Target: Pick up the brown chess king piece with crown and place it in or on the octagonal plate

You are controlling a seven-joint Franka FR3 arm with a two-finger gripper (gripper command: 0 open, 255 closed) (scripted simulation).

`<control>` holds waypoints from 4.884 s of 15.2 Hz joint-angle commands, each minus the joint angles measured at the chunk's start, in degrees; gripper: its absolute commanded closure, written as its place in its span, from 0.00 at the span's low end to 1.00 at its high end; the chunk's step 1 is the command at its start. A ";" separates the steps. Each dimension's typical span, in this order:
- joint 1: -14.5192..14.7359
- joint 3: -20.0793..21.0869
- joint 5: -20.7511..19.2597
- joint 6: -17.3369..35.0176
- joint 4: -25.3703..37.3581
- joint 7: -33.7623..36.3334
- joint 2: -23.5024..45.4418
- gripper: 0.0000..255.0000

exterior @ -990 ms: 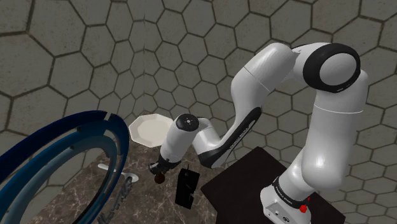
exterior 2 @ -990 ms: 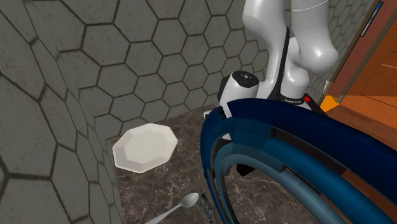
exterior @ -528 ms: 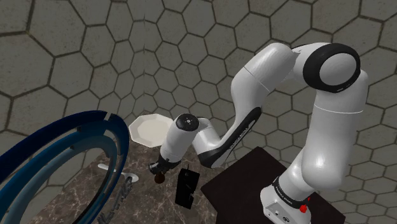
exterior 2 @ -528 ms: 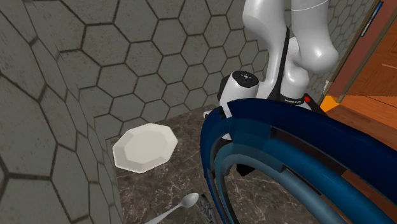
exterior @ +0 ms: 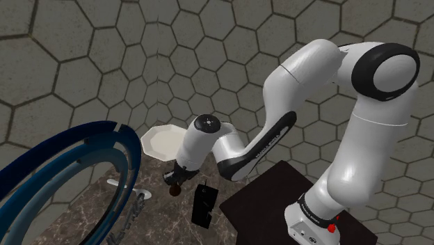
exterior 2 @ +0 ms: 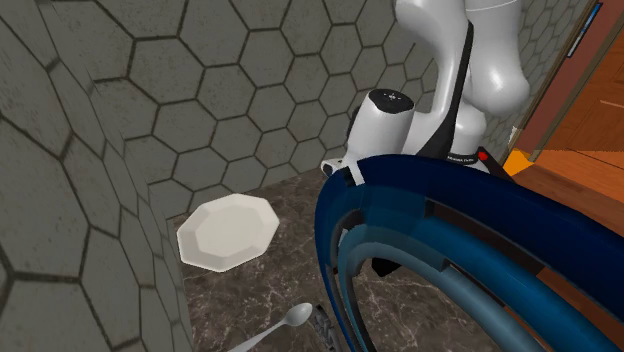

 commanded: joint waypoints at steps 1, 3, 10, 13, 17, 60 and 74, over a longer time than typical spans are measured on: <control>-1.41 1.73 2.60 -0.82 -0.25 -2.08 -1.40 1.00; -2.84 3.58 5.47 -1.73 -0.51 -4.27 -3.02 1.00; -6.84 7.34 13.14 -4.48 0.11 -11.47 -6.60 1.00; -8.86 5.76 12.61 -5.65 3.40 -15.29 -4.11 1.00; -11.10 3.80 11.85 -7.70 8.68 -20.02 -0.29 1.00; -10.80 -7.43 5.13 -13.73 41.15 -34.38 27.93 0.00; -13.73 -4.30 7.92 -16.71 37.85 -35.84 21.74 0.00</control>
